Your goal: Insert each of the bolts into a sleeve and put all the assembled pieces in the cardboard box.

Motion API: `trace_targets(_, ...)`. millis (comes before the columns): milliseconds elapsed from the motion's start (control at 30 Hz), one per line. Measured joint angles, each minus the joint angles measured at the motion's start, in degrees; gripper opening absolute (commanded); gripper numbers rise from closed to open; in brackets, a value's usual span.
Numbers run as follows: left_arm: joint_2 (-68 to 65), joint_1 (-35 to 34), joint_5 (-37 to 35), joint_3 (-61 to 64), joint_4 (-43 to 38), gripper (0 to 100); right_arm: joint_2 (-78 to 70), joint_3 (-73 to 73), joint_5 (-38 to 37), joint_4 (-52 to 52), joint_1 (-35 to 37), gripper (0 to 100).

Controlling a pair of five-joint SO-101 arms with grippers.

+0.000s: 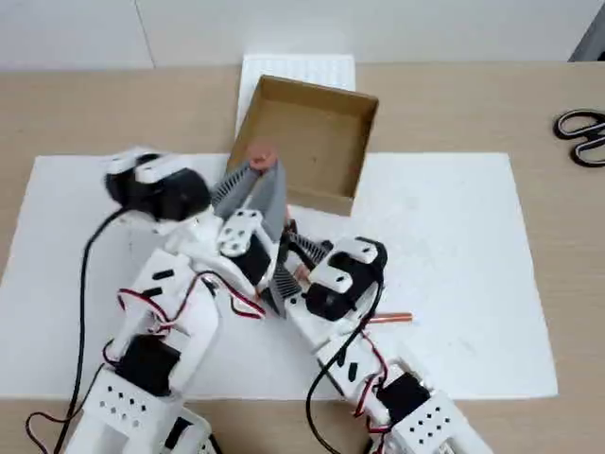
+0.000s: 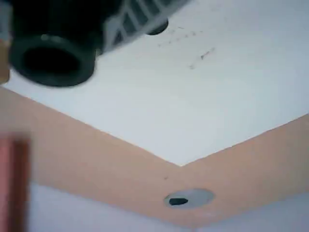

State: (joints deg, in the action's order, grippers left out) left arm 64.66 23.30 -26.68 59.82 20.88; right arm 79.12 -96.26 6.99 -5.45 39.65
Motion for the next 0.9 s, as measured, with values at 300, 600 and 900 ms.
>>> trace_targets(300,0.0,-2.5,0.0,2.0,2.4,1,0.0,0.0,-4.4,0.0,0.0,0.4)
trace_targets(600,0.4,-2.6,0.0,1.9,5.6,1,-0.1,0.0,-4.4,0.1,0.2,0.4)
trace_targets(900,0.7,-0.9,0.4,2.8,5.5,1,-0.2,0.0,-4.4,0.2,-0.1,0.4)
